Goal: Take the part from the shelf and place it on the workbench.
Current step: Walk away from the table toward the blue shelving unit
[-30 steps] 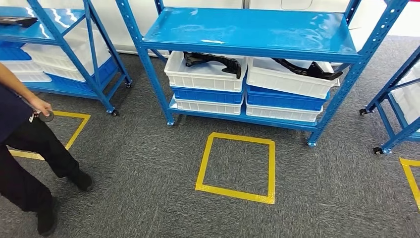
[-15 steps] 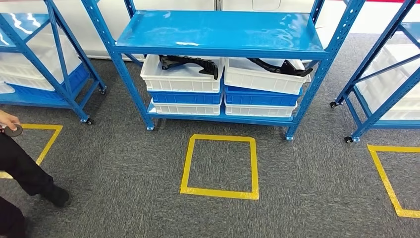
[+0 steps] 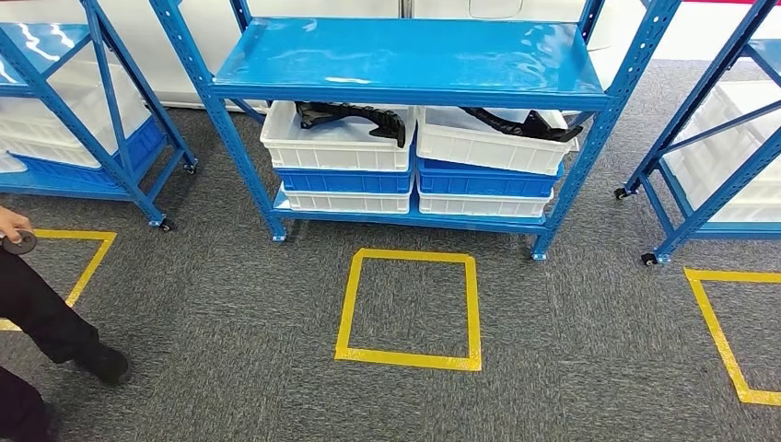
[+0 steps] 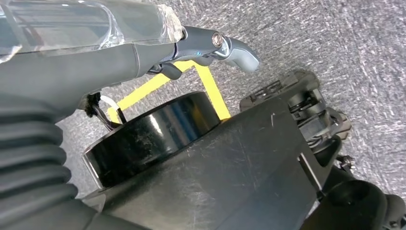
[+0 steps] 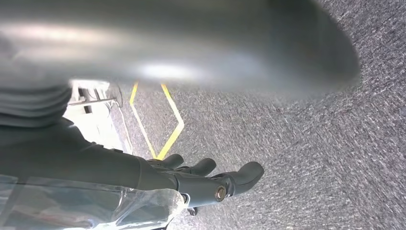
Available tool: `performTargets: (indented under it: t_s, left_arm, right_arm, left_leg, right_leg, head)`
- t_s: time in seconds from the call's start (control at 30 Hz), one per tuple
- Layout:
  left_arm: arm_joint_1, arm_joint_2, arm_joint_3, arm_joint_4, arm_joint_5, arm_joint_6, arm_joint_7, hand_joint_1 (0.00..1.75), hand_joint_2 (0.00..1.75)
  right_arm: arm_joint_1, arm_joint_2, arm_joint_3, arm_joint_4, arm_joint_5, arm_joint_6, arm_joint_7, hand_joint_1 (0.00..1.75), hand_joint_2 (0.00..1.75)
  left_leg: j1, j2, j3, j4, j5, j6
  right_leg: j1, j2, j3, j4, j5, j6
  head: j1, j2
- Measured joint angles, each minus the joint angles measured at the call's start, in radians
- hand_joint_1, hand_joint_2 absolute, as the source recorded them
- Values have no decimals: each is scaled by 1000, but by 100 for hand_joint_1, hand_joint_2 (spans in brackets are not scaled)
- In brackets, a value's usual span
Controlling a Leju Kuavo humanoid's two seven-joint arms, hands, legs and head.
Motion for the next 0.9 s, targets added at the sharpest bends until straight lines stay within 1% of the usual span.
performTargets:
  t_s: [0.43,0.67,0.9]
  left_arm:
    - [11,0,10,0,-32,-4,14,0,175]
    - [25,0,93,-1,-142,-28,16,0,175]
    - [45,1,213,-12,-263,-55,17,0,175]
  right_arm:
    - [5,1,-7,0,8,22,-16,0,175]
    - [35,6,-79,-1,37,80,-58,0,175]
    - [71,14,-193,-4,72,143,-103,0,175]
  left_leg:
    - [3,0,0,0,0,0]
    - [3,-1,-2,0,0,-1]
    - [3,-1,-2,-1,0,0]
  right_leg:
    - [3,0,0,0,0,0]
    - [3,-2,0,0,0,0]
    - [3,-2,1,0,0,0]
  head:
    - [0,0]
    - [0,0]
    - [0,0]
